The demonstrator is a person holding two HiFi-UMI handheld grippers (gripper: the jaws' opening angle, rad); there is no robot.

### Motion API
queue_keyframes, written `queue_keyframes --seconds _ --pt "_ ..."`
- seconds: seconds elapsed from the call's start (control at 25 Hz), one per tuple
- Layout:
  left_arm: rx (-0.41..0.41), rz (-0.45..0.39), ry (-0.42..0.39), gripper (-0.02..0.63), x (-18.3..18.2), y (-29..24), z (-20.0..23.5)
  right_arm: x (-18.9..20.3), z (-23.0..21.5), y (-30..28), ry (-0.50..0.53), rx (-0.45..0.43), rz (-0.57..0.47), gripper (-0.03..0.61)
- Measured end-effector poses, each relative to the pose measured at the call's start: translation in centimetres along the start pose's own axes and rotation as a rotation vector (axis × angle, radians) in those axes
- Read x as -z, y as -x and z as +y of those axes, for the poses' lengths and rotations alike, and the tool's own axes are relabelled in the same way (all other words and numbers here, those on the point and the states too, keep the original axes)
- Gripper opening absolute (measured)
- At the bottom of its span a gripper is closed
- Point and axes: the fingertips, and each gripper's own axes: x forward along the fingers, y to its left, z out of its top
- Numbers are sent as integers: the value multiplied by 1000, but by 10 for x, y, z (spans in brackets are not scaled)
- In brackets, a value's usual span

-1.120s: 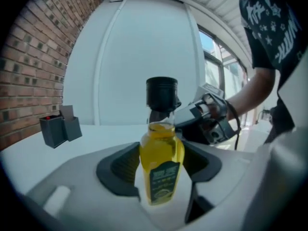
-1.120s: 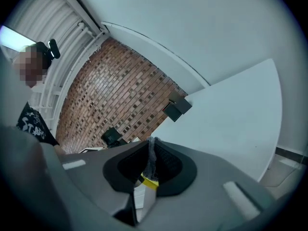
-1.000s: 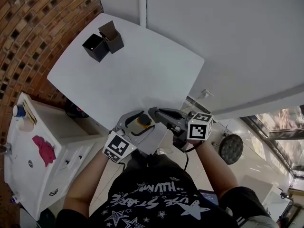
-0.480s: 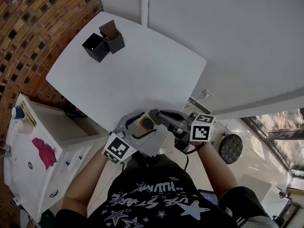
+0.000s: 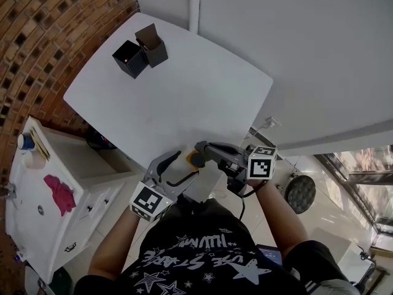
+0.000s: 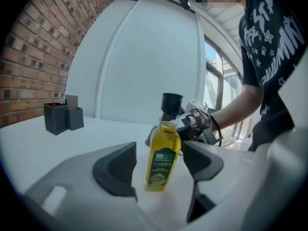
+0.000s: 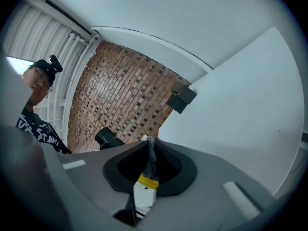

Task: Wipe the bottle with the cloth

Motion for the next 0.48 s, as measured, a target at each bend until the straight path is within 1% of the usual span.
queue_keyframes --seconds 0.08,0.16,0.32,0.4,0.48 --pt "-24 -1 24 302 3 4 3 5 -8 -3 -10 14 19 38" --pt "-52 -4 30 302 6 9 7 11 -17 -5 -25 27 33 38" --pt "-87 4 77 302 4 12 6 21 -32 -11 -37 48 68 38" --pt "-104 -2 89 302 8 14 7 26 -37 -13 -17 72 101 38" --pt "-118 -11 104 302 11 18 8 32 -41 -15 25 90 138 38"
